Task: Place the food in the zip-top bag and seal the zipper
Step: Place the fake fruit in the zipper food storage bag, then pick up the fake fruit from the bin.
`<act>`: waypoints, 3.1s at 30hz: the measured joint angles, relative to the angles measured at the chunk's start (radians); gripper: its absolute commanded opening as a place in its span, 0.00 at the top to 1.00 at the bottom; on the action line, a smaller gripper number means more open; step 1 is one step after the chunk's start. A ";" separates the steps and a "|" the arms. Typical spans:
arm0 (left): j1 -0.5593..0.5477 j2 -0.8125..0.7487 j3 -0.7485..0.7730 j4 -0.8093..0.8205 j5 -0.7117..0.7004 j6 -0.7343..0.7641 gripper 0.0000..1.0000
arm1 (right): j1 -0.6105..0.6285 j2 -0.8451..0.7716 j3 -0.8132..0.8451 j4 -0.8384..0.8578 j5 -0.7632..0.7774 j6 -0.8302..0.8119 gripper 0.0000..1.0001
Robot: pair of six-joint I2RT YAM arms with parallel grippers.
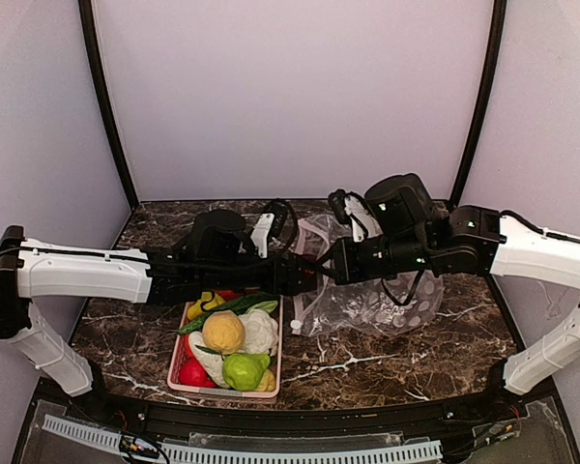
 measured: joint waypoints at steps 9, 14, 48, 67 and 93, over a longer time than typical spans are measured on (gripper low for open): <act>0.000 0.028 0.011 -0.014 0.020 -0.002 0.33 | -0.010 -0.011 -0.053 0.039 0.006 0.029 1.00; 0.002 0.028 0.011 -0.015 0.037 -0.008 0.29 | -0.029 -0.036 -0.101 0.092 -0.029 0.052 1.00; -0.010 -0.016 -0.034 0.048 0.117 -0.045 0.01 | -0.085 -0.087 -0.200 0.156 -0.069 0.100 1.00; -0.016 -0.282 -0.016 -0.388 -0.081 0.067 0.01 | -0.085 -0.092 -0.203 0.135 -0.035 0.093 1.00; -0.034 -0.415 -0.023 -0.916 -0.164 -0.145 0.01 | -0.085 -0.108 -0.203 0.112 -0.010 0.073 1.00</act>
